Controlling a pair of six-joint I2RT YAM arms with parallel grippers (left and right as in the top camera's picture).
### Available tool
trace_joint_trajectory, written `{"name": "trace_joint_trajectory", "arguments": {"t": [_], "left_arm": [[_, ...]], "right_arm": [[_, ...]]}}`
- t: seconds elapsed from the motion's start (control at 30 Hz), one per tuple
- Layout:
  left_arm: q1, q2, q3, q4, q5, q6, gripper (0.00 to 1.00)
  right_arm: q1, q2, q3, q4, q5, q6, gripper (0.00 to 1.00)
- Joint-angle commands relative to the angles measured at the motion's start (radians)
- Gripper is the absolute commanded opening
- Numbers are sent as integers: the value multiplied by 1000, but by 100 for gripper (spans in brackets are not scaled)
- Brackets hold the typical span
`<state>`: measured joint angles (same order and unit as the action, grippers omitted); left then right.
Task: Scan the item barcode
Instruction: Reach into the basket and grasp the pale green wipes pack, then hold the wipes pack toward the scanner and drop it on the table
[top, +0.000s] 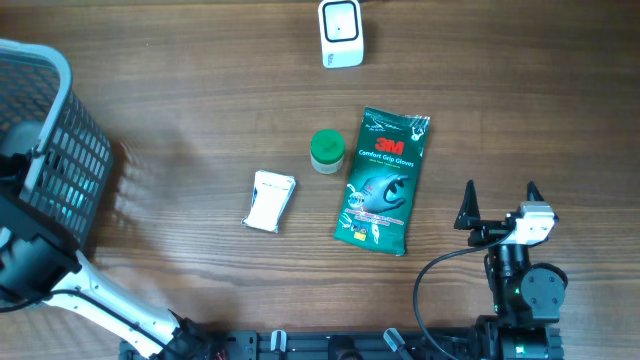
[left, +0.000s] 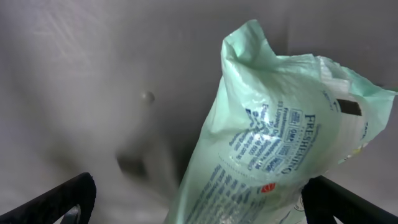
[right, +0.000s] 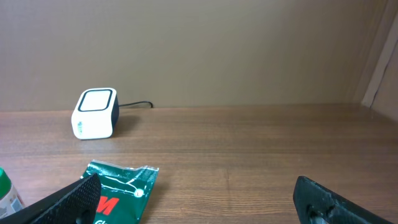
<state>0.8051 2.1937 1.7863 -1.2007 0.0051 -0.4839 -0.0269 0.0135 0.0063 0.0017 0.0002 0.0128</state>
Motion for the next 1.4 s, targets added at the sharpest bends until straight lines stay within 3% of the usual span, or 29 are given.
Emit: {"name": "trace_joint_trajectory", "arguments": {"t": [0.0, 0.03, 0.07, 0.1, 0.27, 0.37, 0.4, 0.47, 0.5, 0.53, 0.6, 0.7, 0.8, 0.93, 0.97, 1.07, 1.13, 1.23, 1.3, 1.37], "left_arm": [[-5, 49, -6, 0, -26, 35, 79], [-5, 49, -6, 0, -26, 35, 55], [-5, 49, -6, 0, -26, 35, 24], [-5, 49, -6, 1, -25, 35, 17], [-4, 32, 108, -72, 3, 35, 19], [-4, 13, 358, -220, 78, 35, 19], [-4, 6, 528, -312, 132, 35, 19], [-4, -4, 700, -404, 218, 35, 17], [-6, -24, 861, -485, 364, 37, 15], [-14, -71, 918, -484, 523, 75, 12], [-56, -175, 922, -476, 626, 77, 12], [-219, -301, 922, -484, 582, 159, 12], [-542, -348, 921, -484, 263, 167, 15], [-870, -329, 789, -483, 62, 166, 17], [-942, -321, 717, -480, 51, 163, 12], [-1122, -292, 420, -391, 53, 148, 7], [-1194, -291, 161, -238, 53, 102, 8], [-1211, -291, -129, -22, 53, -94, 7], [-1208, -291, -319, 136, 54, -292, 6], [-1208, -291, -420, 233, 76, -415, 6]], "right_arm": [[4, -6, -1, 5, -9, -12, 100], [4, -6, -1, 5, -9, -12, 100], [4, -6, -1, 5, -9, -12, 100], [4, -6, -1, 5, -9, -12, 100], [4, -6, -1, 5, -9, -12, 100], [4, -6, -1, 5, -9, -12, 100], [4, -6, -1, 5, -9, -12, 100], [4, -6, -1, 5, -9, -12, 100], [4, -6, -1, 5, -9, -12, 100], [4, -6, -1, 5, -9, -12, 100], [4, -6, -1, 5, -9, -12, 100], [4, -6, -1, 5, -9, -12, 100], [4, -6, -1, 5, -9, -12, 100], [4, -6, -1, 5, -9, -12, 100], [4, -6, -1, 5, -9, -12, 100], [4, -6, -1, 5, -9, -12, 100], [4, -6, -1, 5, -9, -12, 100], [4, -6, -1, 5, -9, -12, 100], [4, -6, -1, 5, -9, -12, 100], [4, -6, -1, 5, -9, -12, 100]]}}
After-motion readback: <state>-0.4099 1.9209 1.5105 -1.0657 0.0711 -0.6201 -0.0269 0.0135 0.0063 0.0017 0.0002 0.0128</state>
